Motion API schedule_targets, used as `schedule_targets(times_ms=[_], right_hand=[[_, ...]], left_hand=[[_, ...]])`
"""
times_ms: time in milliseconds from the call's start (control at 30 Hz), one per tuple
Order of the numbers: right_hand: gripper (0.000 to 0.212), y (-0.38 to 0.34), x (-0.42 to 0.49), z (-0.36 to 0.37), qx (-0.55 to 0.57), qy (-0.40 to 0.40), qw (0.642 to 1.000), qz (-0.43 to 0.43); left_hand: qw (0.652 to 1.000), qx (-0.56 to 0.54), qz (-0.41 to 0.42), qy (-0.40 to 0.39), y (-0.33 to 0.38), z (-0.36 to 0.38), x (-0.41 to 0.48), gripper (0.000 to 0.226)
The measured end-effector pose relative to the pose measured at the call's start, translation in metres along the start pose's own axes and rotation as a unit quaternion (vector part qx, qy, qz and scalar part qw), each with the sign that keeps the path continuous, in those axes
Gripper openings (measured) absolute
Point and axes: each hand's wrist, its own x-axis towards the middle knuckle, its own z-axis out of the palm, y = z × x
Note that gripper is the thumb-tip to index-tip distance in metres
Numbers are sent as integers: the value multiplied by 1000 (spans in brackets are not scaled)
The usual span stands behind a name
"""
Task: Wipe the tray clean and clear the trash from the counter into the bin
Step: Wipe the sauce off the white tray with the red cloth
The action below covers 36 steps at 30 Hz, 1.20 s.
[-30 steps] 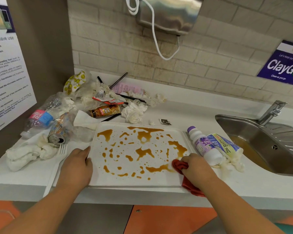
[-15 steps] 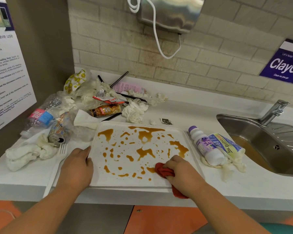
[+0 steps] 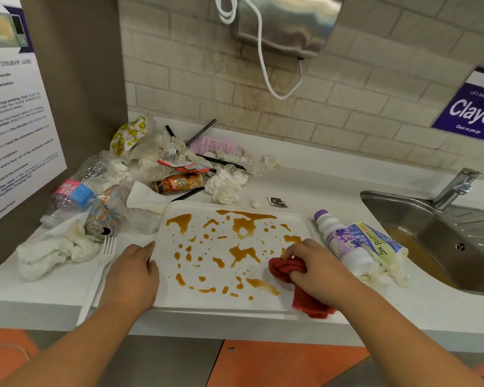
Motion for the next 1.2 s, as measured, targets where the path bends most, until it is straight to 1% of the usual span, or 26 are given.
schedule_targets(times_ms=[67,100,167,233,300,367,467,533,633,700,767,833,867,933,1000,1100,1200], right_hand=[[29,-7,-2,-2,-15,33,999,-1],[33,-12,-3,0,-10,21,1000,-8],[48,-18,-5,11,9,-38,999,-22],[54,-21,-8,28,-23,-65,997,-37],[51,-23,-13,45,-27,-40,998,-37],[47,-24,-18,58,3,-6,999,-52],[42,-18,-18,62,19,-8,997,-79],[41,-8,-14,59,19,-6,998,-65],[40,-5,-5,57,4,22,999,-35],[41,-13,-5,60,7,5,999,-52],[41,-16,-7,59,29,-37,996,-78],[38,-10,-7,49,34,-78,993,-83],[36,-6,-5,45,34,-85,993,-75],[35,-2,-1,41,24,-64,996,-61],[37,-10,1,46,11,-47,997,-67],[39,-19,-2,55,24,-71,992,-101],[36,-10,-3,42,63,-105,989,-85]], left_hand=[[1000,0,1,3,0,0,1,37],[1000,1,2,2,0,1,1,37],[1000,3,1,-2,0,0,1,38],[1000,4,0,-4,0,0,1,39],[1000,3,0,-4,0,0,1,39],[1000,2,6,-1,0,1,1,39],[1000,1,9,1,-2,2,1,38],[1000,-3,7,-1,-1,2,2,38],[1000,-3,8,-4,0,1,2,37],[1000,-1,3,-9,-1,1,1,38],[1000,1,2,-9,-1,0,0,39],[1000,3,4,-9,-1,0,0,39],[1000,1,4,-8,-1,0,0,38],[1000,-3,4,-7,-1,1,1,38],[1000,-2,6,-5,-2,1,1,38],[1000,-3,6,-4,-3,2,1,38],[1000,-7,7,-2,-2,2,2,38]])
